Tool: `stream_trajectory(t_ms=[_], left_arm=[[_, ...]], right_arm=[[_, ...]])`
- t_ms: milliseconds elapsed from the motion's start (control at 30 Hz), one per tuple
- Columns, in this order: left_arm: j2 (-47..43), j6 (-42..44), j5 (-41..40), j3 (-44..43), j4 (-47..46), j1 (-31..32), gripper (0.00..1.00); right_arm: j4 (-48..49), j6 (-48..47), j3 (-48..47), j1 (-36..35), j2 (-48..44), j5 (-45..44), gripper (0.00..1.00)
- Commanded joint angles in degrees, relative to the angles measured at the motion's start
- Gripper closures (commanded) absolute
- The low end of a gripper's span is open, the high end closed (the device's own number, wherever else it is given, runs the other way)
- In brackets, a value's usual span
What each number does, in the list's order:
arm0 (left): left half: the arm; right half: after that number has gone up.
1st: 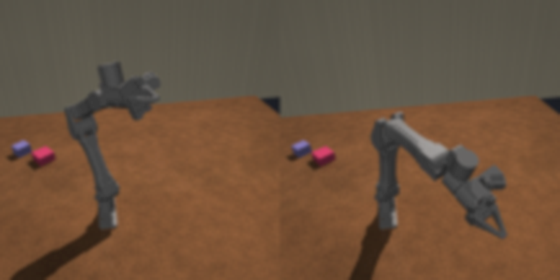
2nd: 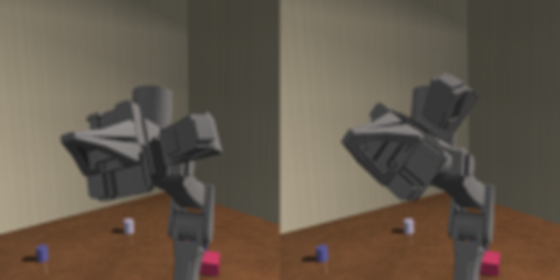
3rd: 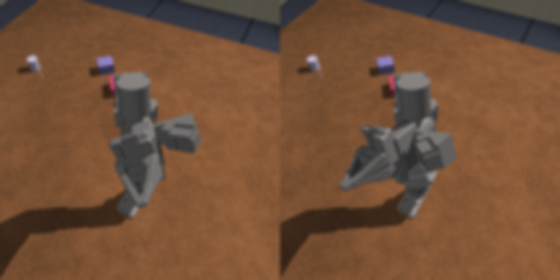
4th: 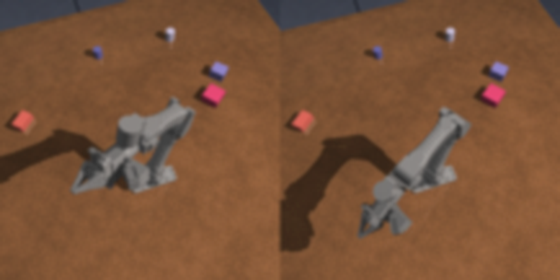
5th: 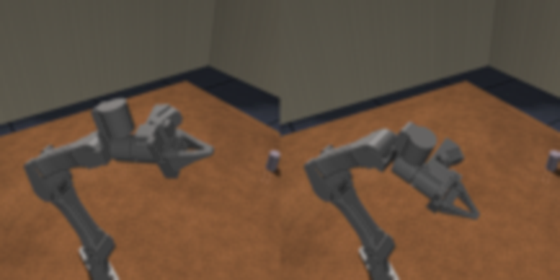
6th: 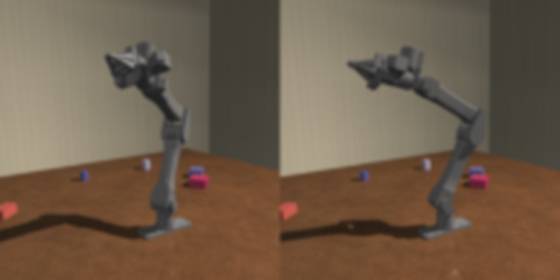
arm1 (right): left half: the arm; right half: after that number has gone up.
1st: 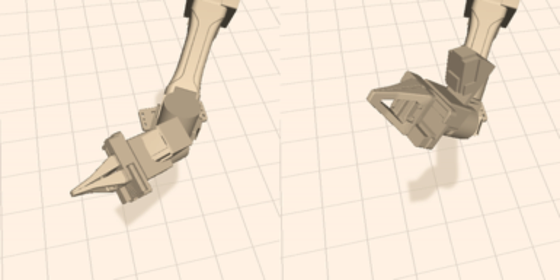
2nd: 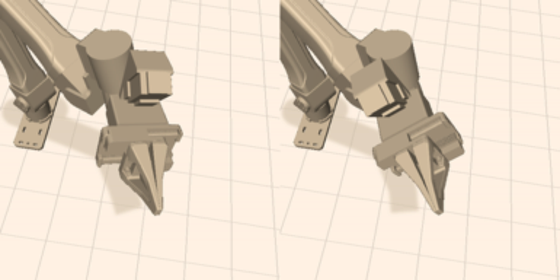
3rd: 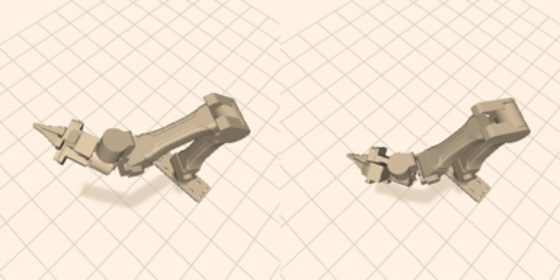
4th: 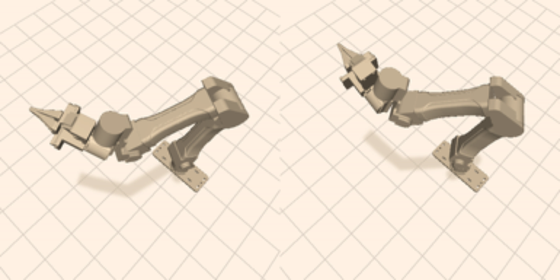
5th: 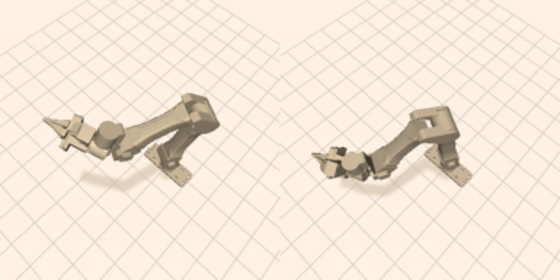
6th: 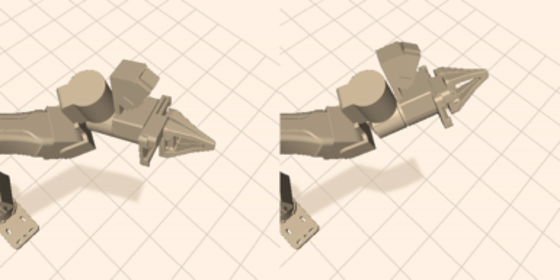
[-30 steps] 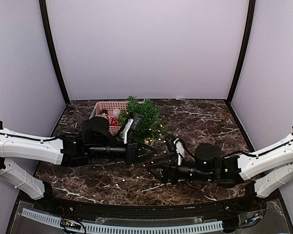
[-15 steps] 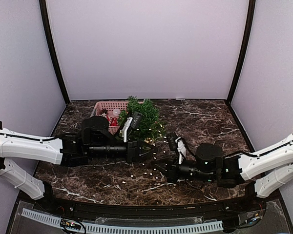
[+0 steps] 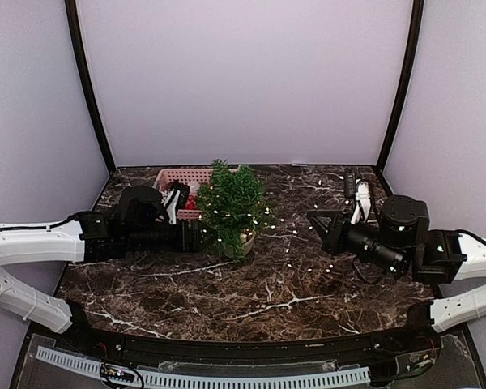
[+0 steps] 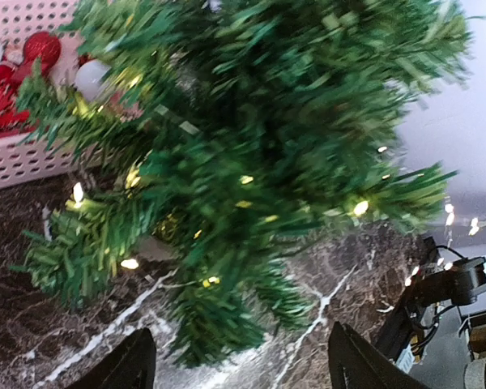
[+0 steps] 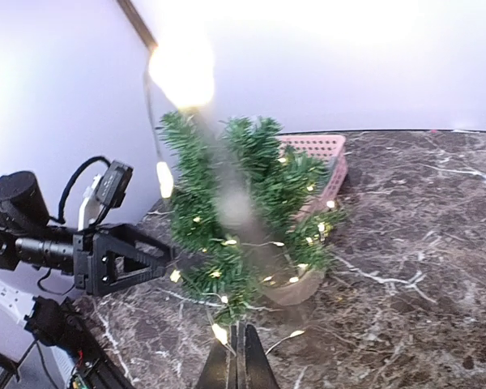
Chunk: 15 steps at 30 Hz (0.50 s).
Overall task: Decorate the small christmas tree
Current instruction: Wrap the side of the string light in the gap of the branches.
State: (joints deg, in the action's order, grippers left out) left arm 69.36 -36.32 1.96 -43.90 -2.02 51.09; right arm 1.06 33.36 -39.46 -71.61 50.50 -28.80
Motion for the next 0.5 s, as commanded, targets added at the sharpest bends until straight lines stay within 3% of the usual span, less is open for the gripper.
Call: stream_trajectory(t_ms=[0, 267, 333, 400, 467], left_arm=[[1.43, -1.78, -1.33, 2.05, 3.52, -1.68, 0.24], [6.25, -2.97, 1.08, 2.08, 0.08, -2.5, 0.23], [6.67, -3.19, 2.3, 2.47, -1.0, -2.49, 0.32], [6.75, -3.56, 3.56, 2.94, -1.79, -2.53, 0.49], [6.39, -3.85, 3.75, 3.54, -2.25, -2.56, 0.61]], right_arm=[[-8.88, -0.67, -4.47, 4.05, -0.08, -3.62, 1.0], [-13.24, -6.33, -15.43, 14.79, 7.0, 2.03, 1.0], [-13.84, -7.53, -18.17, 18.48, 9.68, 4.64, 1.0], [-13.94, -8.26, -20.29, 22.17, 12.58, 7.94, 1.0], [-13.76, -8.72, -22.42, 25.63, 15.87, 11.04, 1.0]])
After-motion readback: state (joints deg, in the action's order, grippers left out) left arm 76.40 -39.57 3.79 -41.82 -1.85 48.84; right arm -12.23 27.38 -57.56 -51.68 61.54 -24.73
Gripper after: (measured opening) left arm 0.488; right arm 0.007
